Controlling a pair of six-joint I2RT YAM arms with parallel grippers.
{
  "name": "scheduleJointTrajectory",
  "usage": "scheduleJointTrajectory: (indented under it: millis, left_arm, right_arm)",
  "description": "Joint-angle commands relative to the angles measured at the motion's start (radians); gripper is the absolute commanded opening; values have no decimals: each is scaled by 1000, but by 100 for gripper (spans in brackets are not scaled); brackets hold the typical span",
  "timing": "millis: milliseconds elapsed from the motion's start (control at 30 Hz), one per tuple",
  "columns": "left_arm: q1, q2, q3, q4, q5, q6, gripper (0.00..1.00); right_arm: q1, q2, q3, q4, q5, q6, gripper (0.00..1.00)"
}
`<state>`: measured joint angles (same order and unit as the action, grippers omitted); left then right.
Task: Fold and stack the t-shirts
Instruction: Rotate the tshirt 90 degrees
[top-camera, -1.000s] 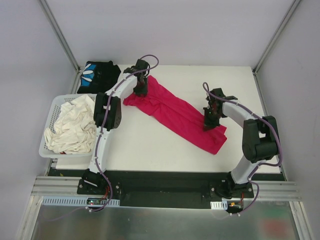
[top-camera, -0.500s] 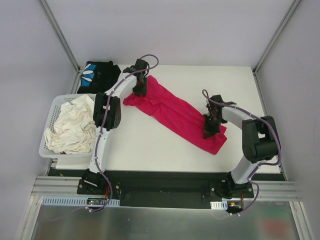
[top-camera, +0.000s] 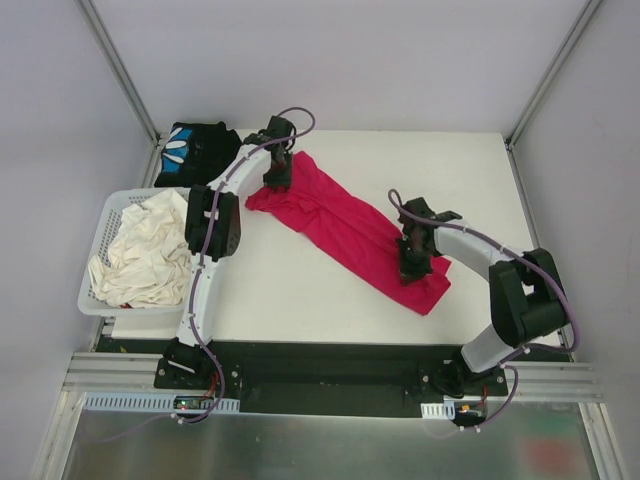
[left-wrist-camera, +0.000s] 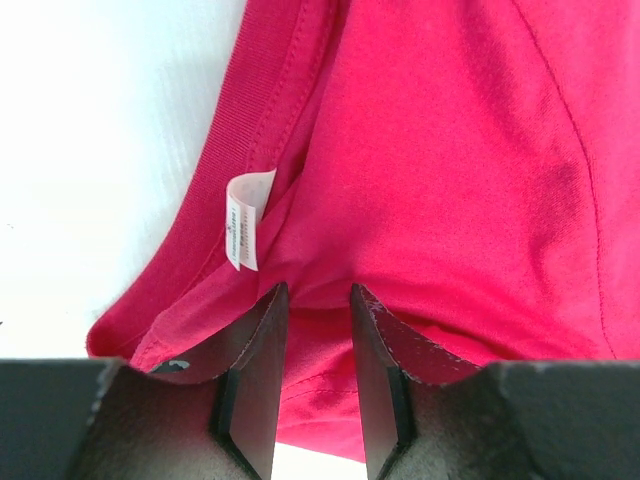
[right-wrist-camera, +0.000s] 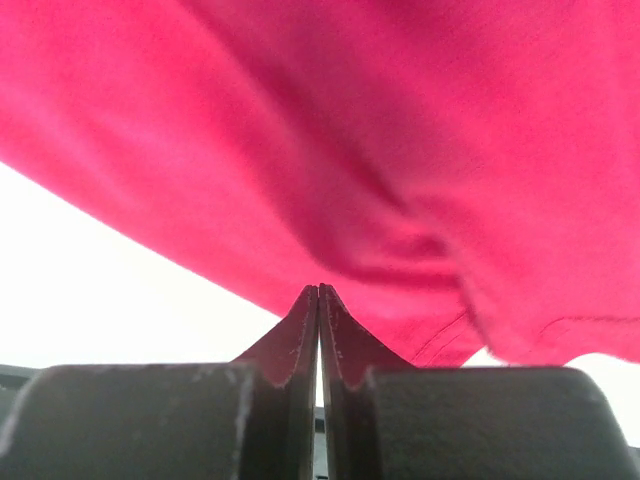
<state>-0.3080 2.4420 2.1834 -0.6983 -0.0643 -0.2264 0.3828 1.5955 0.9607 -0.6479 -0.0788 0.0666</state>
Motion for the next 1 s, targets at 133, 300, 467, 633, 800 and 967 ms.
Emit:
scheduleJointTrajectory:
  millis: [133,300,467,633,800,967]
  left_arm:
    - [18,-66,55,-26,-8,15,31]
    - [18,-70,47,-24,-8,19,31]
    - [18,-97,29,-21,27,28,31]
    - [18,-106,19,-21,32,48,31]
    - [18,-110,7,-23,40,45,31]
    - [18,-118,-4,-23,32,55,31]
  right_arm:
    - [182,-77,64,-142,103,82,5]
    - [206,-77,84,-125,154,88,7]
    - [145,-45,119,-75,200,-5,25]
    - [-24,38,164,-38,172,-45,27]
    - [-127,112,222,-39,151,-89,27]
    - [-179,168,237,-38,128,-97,27]
